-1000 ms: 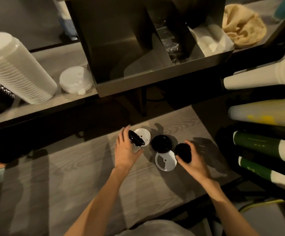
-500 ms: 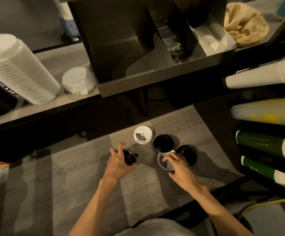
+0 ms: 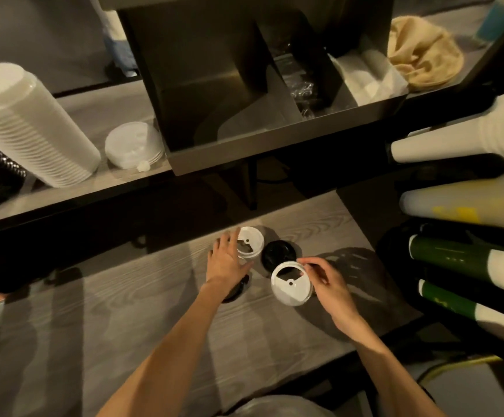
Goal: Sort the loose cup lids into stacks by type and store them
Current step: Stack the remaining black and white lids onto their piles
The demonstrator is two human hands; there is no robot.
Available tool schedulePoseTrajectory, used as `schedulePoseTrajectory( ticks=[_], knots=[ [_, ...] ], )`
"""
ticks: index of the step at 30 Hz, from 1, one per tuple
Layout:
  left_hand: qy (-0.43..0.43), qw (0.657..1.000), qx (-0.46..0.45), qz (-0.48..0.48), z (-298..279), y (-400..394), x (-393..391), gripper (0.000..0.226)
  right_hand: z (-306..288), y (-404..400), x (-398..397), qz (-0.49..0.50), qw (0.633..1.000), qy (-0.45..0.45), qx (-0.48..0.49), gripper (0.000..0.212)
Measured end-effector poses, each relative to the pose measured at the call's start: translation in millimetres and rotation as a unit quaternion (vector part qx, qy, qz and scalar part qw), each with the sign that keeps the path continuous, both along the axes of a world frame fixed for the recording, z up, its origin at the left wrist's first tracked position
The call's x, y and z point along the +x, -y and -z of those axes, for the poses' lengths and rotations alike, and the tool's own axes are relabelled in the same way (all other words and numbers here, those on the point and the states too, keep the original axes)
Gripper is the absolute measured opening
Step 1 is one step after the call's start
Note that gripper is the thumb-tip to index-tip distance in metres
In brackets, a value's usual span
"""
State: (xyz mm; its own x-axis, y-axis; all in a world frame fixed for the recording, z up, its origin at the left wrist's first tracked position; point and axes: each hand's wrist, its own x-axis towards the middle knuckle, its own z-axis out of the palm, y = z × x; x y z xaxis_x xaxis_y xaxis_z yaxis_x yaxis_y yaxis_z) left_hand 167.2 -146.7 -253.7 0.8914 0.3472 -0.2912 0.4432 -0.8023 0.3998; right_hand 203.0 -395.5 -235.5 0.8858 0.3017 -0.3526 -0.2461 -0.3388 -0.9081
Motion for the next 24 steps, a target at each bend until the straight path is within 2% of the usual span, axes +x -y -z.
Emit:
schedulePoseTrajectory(
  ticks=[2, 5, 7, 9, 12, 16, 19, 22, 24],
  knots=[
    [-0.012, 1.000, -0.009, 0.023, 7.9, 4.6, 15.3, 0.096, 5.8, 5.0, 2.0, -0.059, 0.997, -0.008, -0.054, 0.019],
    [0.002, 0.999, 0.024, 0.029, 16.8, 8.6, 24.8, 0.089, 18.2, 13.0, -7.2, -0.116, 0.987, 0.057, -0.099, 0.016],
    [0.029, 0.999, 0.021, 0.018, 18.8, 8.7, 26.0, 0.088, 24.4, 20.9, -17.7, -0.123, 0.981, 0.102, -0.113, 0.030],
    [0.052, 0.998, -0.022, 0.013, 19.1, 5.1, 23.9, 0.087, 26.4, 26.3, -27.0, -0.120, 0.974, 0.129, -0.142, 0.044],
    [0.094, 0.991, -0.091, -0.014, 13.9, -1.5, 14.0, 0.086, 25.9, 28.1, -38.3, -0.129, 0.971, 0.134, -0.152, 0.044],
    [0.155, 0.977, -0.148, -0.015, -2.3, -8.3, -13.4, 0.085, 28.5, 24.6, -49.6, -0.140, 0.914, 0.139, -0.354, 0.085],
    [0.151, 0.965, -0.213, -0.016, -18.7, -10.1, -40.5, 0.083, 32.3, 17.2, -54.5, -0.130, 0.914, 0.131, -0.362, 0.086],
    [0.103, 0.921, -0.368, -0.076, -29.3, -11.1, -67.9, 0.088, 35.2, 16.5, -64.5, -0.122, 0.895, 0.141, -0.405, 0.089],
    [0.115, 0.881, -0.446, -0.105, -29.3, -10.6, -81.6, 0.089, 38.4, 22.7, -69.9, -0.125, 0.888, 0.144, -0.418, 0.089]
  ],
)
